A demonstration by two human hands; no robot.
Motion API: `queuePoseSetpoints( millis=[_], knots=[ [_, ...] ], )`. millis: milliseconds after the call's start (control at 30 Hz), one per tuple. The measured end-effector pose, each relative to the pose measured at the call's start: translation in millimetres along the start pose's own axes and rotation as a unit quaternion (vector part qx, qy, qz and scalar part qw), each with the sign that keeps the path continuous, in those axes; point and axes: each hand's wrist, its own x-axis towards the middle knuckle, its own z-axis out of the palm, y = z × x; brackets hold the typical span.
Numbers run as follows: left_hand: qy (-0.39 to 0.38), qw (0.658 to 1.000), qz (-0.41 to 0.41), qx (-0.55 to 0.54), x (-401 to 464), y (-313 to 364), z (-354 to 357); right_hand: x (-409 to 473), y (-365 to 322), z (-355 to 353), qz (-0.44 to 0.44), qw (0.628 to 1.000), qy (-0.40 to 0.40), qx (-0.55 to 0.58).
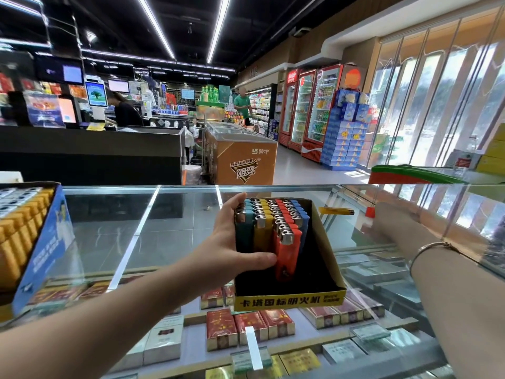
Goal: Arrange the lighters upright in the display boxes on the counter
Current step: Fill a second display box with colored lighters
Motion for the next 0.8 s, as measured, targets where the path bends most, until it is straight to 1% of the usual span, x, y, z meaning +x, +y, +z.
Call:
queuePoseSetpoints(
  millis=[100,133,167,200,267,333,367,433,567,667,733,800],
  knots=[
    [0.005,1.000,0.000,0.010,0,-1,1,-1,-12,-4,0.011,0.995,0.102,0.001],
    [0.004,1.000,0.001,0.010,0,-1,0,0,-16,-4,-0.007,0.991,0.134,0.015],
    [0.001,1.000,0.002,0.009,0,-2,0,1,-20,-4,-0.032,0.988,0.149,0.032],
    [-0.002,1.000,0.004,0.006,0,-2,-1,2,-24,-4,-0.058,0.987,0.143,0.046],
    [-0.007,1.000,0.007,0.004,0,-3,-2,4,-33,-3,-0.108,0.989,0.088,0.057],
    [-0.002,1.000,0.011,0.007,1,-4,-2,4,-41,-4,-0.132,0.990,0.037,0.044],
    [0.001,1.000,0.012,0.006,1,-4,-2,3,-44,-5,-0.137,0.990,0.027,0.035],
    [0.006,1.000,0.014,0.002,2,-4,-3,-1,-48,-6,-0.149,0.988,0.032,0.007],
    [0.013,1.000,0.000,0.011,1,0,-1,-18,-55,-11,-0.174,0.981,0.077,-0.030],
    [0.023,0.999,-0.026,0.031,0,7,2,-35,-67,-17,-0.150,0.984,0.094,-0.025],
    [0.035,0.996,-0.037,0.071,-2,14,5,-46,-74,-24,-0.106,0.990,0.096,0.009],
    [0.042,0.992,-0.045,0.107,-5,20,4,-54,-80,-32,-0.074,0.986,0.108,0.107]
  ],
)
